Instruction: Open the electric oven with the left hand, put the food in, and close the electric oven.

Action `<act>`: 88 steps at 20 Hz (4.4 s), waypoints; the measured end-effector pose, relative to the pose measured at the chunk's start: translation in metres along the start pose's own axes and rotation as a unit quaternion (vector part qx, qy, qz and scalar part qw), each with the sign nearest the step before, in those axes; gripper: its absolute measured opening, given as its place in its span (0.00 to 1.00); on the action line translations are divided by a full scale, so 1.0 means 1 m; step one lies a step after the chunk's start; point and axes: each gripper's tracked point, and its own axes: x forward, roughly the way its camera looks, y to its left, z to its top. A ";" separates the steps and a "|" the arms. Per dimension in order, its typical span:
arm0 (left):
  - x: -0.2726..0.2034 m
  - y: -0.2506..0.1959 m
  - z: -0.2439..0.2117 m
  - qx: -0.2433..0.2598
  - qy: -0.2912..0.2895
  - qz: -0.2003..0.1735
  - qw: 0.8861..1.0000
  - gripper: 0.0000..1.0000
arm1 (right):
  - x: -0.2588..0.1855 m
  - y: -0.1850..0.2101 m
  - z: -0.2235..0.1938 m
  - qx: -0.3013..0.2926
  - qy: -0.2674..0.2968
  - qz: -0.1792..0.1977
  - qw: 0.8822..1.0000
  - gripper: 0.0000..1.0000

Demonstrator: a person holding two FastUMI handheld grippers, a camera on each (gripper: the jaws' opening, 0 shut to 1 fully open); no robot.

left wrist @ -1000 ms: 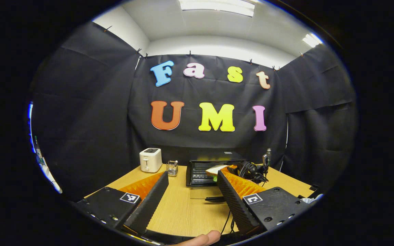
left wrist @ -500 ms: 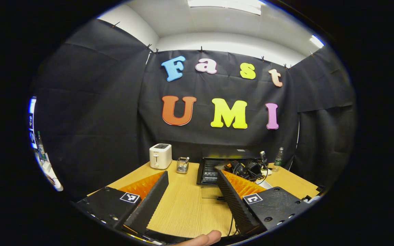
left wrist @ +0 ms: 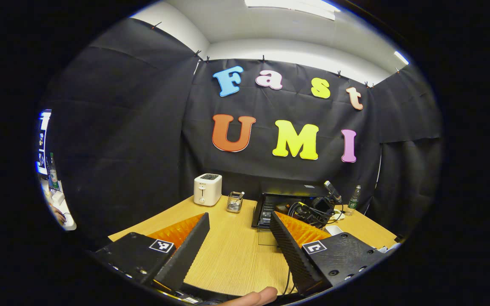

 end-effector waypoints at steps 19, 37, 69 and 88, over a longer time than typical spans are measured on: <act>0.003 -0.010 -0.019 0.030 0.020 -0.009 0.999 0.94 | -0.023 0.003 -0.016 -0.386 0.106 -0.004 0.917 1.00; 0.017 -0.043 -0.046 0.027 0.056 -0.060 0.996 0.94 | -0.137 -0.012 0.010 -0.270 0.187 0.044 0.943 1.00; 0.153 -0.179 -0.252 0.098 0.336 -0.091 0.932 0.94 | -0.439 -0.116 0.298 -0.257 -0.195 0.032 0.946 0.95; 0.164 -0.183 -0.208 0.102 0.295 -0.065 0.948 0.92 | -0.421 -0.149 0.286 -0.254 -0.180 0.019 0.950 0.95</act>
